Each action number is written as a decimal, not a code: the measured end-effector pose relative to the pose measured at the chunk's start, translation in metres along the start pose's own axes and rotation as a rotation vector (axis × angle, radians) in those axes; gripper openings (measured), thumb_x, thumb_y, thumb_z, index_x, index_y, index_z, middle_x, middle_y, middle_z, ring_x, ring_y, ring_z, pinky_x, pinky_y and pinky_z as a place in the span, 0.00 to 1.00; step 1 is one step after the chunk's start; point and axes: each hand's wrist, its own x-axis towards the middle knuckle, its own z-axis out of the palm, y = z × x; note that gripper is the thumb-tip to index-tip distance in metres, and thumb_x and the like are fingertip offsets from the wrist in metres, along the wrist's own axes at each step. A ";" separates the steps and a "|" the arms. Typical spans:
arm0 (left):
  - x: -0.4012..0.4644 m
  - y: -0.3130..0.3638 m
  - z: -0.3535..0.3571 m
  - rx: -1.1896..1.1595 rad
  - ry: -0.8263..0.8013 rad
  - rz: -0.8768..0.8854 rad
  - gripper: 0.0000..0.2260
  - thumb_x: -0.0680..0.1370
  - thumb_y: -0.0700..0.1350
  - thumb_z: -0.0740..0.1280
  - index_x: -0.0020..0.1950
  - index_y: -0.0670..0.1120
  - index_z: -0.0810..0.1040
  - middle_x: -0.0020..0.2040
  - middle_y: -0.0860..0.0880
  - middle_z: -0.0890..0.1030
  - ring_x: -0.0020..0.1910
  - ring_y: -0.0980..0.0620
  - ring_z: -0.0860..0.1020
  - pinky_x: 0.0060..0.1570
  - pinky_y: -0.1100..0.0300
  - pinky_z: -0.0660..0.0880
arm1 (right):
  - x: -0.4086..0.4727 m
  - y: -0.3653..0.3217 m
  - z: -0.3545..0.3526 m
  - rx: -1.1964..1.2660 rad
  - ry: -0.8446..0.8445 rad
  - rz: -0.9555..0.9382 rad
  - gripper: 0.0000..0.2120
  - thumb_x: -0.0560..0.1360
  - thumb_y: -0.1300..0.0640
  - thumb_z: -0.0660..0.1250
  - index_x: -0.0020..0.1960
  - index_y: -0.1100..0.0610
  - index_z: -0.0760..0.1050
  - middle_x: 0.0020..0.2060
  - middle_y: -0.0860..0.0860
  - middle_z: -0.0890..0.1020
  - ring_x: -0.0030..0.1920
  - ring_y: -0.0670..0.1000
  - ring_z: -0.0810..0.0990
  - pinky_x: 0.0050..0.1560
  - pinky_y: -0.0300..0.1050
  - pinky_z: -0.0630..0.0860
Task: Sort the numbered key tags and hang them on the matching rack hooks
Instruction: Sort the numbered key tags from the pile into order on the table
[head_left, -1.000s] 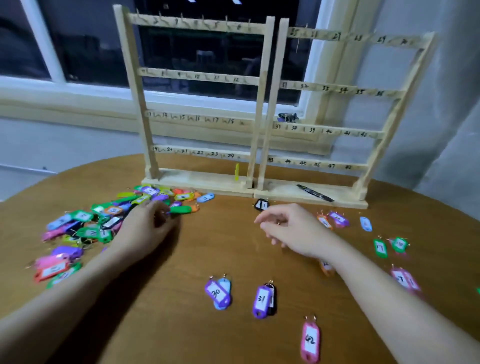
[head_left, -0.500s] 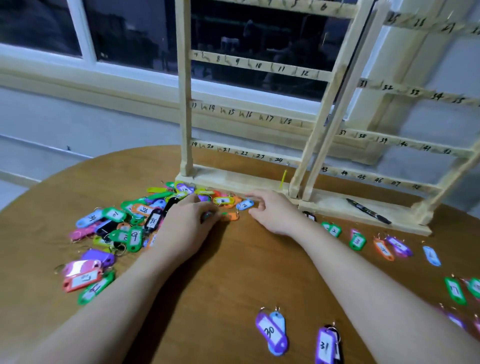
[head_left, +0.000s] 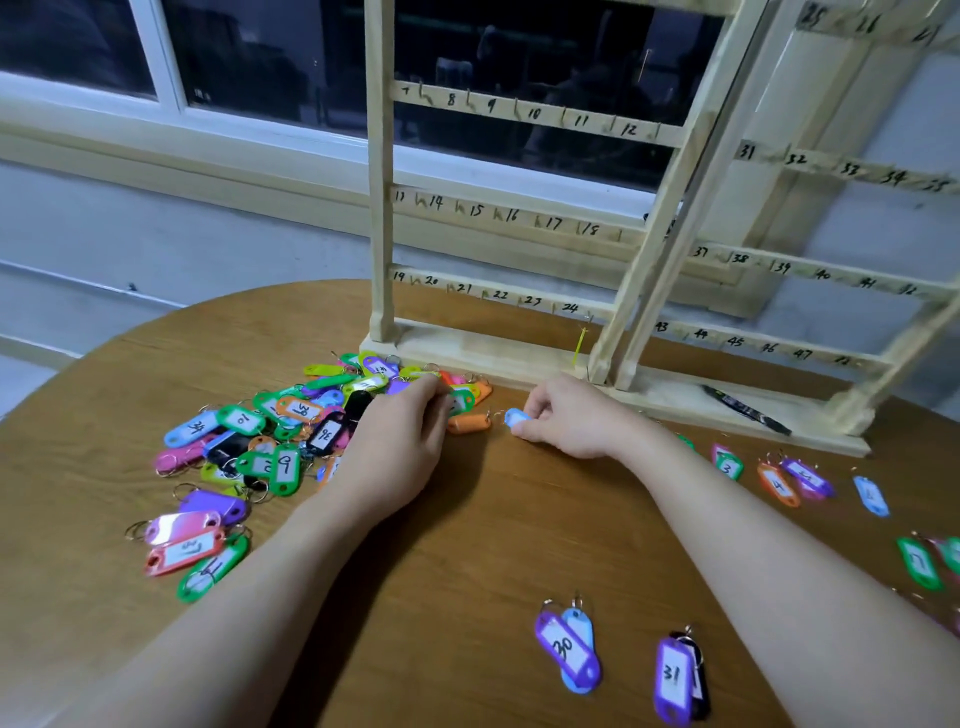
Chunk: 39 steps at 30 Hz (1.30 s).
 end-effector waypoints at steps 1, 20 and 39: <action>-0.001 0.003 0.000 -0.028 -0.025 0.001 0.06 0.83 0.47 0.63 0.52 0.47 0.77 0.39 0.48 0.80 0.39 0.50 0.77 0.44 0.49 0.75 | -0.006 0.001 0.001 0.021 0.018 -0.015 0.10 0.79 0.48 0.70 0.43 0.53 0.81 0.34 0.47 0.77 0.35 0.47 0.73 0.36 0.43 0.68; -0.018 0.032 0.002 -0.506 -0.367 -0.017 0.14 0.85 0.51 0.61 0.47 0.46 0.81 0.37 0.52 0.74 0.38 0.55 0.69 0.41 0.56 0.65 | -0.145 0.039 0.007 0.588 0.265 0.065 0.16 0.84 0.50 0.62 0.47 0.57 0.83 0.33 0.55 0.84 0.29 0.51 0.72 0.36 0.47 0.70; -0.036 0.046 0.007 -0.446 -0.449 -0.023 0.12 0.85 0.47 0.61 0.43 0.47 0.75 0.33 0.56 0.75 0.34 0.59 0.70 0.35 0.67 0.67 | -0.175 0.052 0.004 0.615 0.346 0.007 0.03 0.79 0.62 0.69 0.52 0.57 0.79 0.34 0.51 0.86 0.32 0.47 0.82 0.32 0.39 0.76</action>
